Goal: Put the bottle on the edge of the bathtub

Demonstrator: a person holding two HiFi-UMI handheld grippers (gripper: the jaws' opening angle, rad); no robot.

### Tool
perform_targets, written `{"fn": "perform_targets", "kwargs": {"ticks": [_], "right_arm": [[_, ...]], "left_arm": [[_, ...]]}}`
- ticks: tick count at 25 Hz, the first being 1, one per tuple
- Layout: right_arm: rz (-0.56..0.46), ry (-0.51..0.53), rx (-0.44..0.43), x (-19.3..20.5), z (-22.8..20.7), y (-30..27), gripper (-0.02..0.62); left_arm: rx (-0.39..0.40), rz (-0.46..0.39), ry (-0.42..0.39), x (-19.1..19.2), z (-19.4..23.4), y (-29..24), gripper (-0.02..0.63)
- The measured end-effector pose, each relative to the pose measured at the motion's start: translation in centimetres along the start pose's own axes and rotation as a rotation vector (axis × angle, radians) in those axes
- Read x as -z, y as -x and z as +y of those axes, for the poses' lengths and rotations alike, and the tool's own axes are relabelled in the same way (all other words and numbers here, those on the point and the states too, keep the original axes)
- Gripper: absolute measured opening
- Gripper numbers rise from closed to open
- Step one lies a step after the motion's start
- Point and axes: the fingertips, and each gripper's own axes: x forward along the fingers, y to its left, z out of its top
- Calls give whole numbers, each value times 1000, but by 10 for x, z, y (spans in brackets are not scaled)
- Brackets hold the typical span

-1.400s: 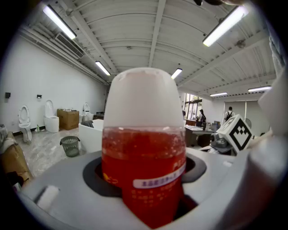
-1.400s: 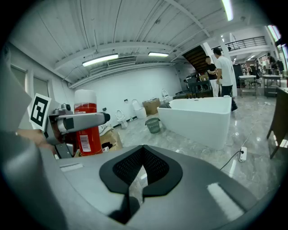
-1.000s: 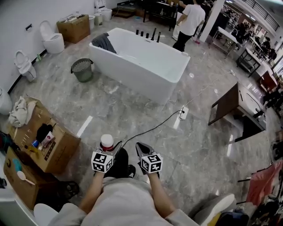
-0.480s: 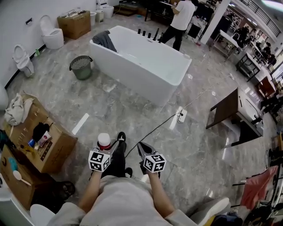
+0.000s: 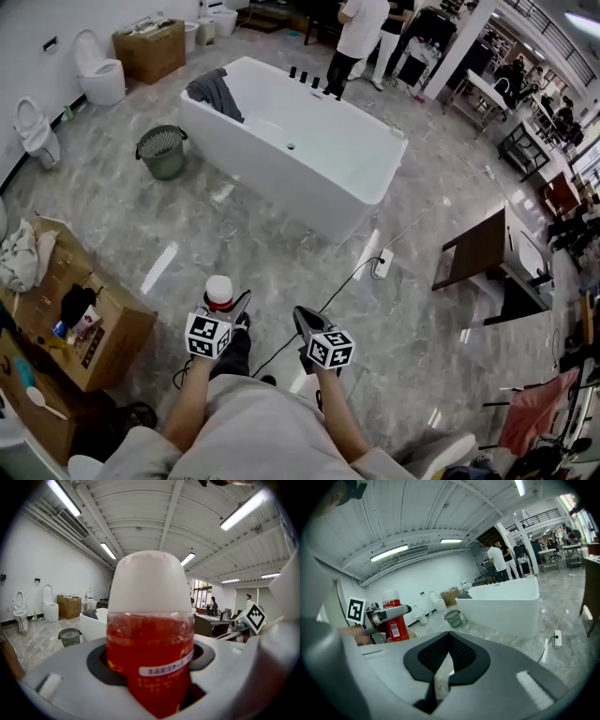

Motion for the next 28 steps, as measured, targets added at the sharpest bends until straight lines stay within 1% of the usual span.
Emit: {"fn": "perform_targets", "kwargs": {"ticks": [5,13,22,28], "right_arm": [[35,19,1,-33,-17,-49,2],[54,7,56,-73,-45,-111,2],[53,5,101,-113,-64,-176,2],[31,18,130,-135,-70,-197,2]], "left_arm": [[9,6,-8,-20,51,-45,357],[45,37,-4,-31,115,-106,357],[97,59,10,-37,164,-154,357],[114,70,12,-40,188,-167,357]]}}
